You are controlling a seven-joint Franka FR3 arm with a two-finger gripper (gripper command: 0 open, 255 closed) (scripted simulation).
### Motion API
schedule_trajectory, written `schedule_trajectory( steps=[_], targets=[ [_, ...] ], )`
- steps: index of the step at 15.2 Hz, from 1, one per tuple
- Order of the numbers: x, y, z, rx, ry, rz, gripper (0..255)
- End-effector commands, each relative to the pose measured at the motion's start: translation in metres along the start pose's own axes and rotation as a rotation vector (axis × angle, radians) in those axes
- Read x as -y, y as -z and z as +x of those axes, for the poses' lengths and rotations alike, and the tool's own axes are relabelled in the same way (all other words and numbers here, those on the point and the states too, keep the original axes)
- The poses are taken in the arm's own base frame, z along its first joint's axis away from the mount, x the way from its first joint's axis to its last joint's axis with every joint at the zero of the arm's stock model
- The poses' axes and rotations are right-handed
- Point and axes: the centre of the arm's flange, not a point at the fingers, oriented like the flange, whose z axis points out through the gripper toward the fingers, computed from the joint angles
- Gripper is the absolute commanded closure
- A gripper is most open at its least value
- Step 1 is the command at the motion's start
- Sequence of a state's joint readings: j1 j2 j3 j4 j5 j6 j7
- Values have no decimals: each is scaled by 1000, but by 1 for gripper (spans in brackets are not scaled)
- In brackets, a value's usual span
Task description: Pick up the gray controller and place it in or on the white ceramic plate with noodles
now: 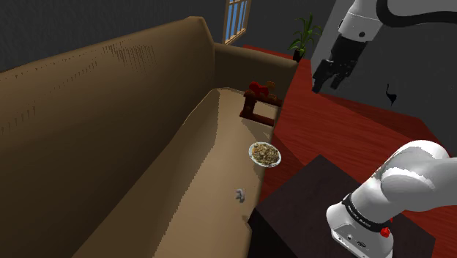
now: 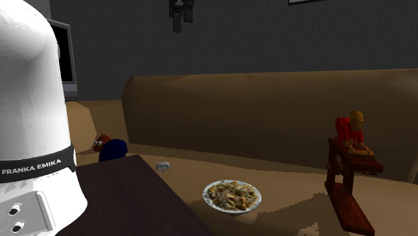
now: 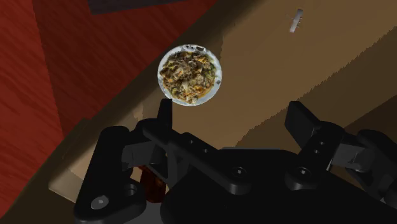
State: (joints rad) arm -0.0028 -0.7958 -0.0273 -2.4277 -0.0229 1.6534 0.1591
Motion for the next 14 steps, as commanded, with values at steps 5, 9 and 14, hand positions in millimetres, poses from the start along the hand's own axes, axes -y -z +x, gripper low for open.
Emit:
schedule_trajectory(
  steps=[5,9,14],
  targets=[
    [36,-42,-3,-2,-1,-25,0],
    [70,-85,-5,-5,-2,-49,0],
    [112,-140,-8,-8,-4,-80,0]
  ],
)
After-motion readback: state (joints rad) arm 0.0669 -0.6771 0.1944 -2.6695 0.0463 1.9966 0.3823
